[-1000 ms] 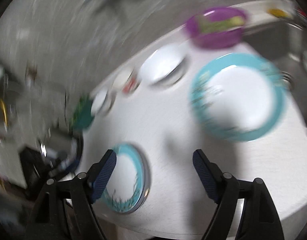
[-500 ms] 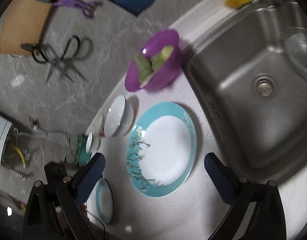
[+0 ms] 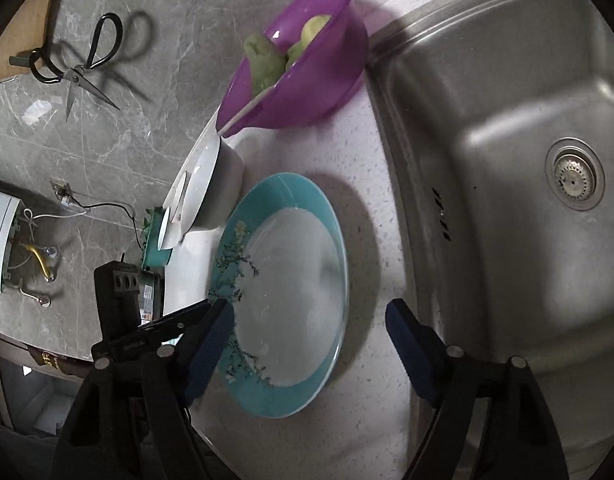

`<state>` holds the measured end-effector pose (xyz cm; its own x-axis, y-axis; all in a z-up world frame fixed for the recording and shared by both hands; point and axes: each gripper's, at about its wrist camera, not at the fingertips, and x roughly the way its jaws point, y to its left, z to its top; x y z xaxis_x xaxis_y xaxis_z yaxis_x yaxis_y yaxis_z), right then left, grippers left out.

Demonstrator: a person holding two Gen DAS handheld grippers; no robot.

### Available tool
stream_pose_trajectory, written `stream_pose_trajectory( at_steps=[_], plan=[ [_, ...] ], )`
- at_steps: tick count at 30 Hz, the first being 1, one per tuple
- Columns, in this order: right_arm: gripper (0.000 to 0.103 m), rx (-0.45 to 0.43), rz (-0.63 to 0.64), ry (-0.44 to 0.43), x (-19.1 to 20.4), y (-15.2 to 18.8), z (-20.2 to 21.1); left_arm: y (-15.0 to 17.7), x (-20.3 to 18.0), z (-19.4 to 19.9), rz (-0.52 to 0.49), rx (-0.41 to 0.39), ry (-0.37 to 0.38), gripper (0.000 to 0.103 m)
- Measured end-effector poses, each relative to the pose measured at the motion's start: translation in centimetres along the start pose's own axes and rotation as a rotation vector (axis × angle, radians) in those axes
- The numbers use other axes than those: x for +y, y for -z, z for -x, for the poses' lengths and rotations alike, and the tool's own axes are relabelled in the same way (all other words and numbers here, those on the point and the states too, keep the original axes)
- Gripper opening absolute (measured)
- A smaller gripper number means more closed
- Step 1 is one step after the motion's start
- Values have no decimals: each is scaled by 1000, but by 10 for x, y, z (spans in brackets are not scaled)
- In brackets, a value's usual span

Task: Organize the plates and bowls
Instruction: 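Move both grippers to the second teal blossom plate by the sink, then close both grippers on the rim of the second teal plate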

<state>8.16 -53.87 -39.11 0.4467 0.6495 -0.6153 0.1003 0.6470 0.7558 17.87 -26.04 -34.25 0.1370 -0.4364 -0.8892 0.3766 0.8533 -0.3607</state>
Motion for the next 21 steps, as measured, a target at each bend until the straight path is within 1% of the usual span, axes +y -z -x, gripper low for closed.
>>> stream_pose_trajectory(
  at_steps=[2,4,6,8,10,13,14,15,16,17,19,20,21],
  plan=[
    [76,10,5,-2,-1,-3,-4,-2,-7,-7,-11,5,-2,91],
    [72,25,15,-1,-1,-4,-9,-3,-10,-10,-20,8,-15,91],
    [66,46,24,8,-1,-6,-14,-5,-15,-12,-31,7,-25,90],
    [60,60,13,8,-5,-5,-18,-6,-18,-12,-40,3,-28,89],
    [57,65,2,1,-7,-4,-21,-8,-21,-10,-43,-2,-31,83],
    [57,67,-4,-7,-7,-5,-23,-14,-22,-9,-43,-3,-19,71],
    [57,70,-4,-8,-6,-5,-24,-16,-21,-9,-42,-3,-18,59],
    [57,76,-3,-11,-6,-6,-25,-18,-22,-10,-43,-1,-23,43],
    [56,89,-3,-17,-5,-6,-28,-20,-23,-11,-46,3,-31,34],
    [52,103,-2,-17,-5,-6,-30,-21,-23,-12,-49,8,-46,26],
    [46,117,7,4,-2,-8,-32,-21,-22,-11,-52,10,-59,25],
    [40,118,6,19,-3,-8,-32,-22,-22,-12,-49,11,-66,22],
    [24,121,0,49,-5,-8,-31,-22,-21,-11,-43,9,-66,21]
  ],
)
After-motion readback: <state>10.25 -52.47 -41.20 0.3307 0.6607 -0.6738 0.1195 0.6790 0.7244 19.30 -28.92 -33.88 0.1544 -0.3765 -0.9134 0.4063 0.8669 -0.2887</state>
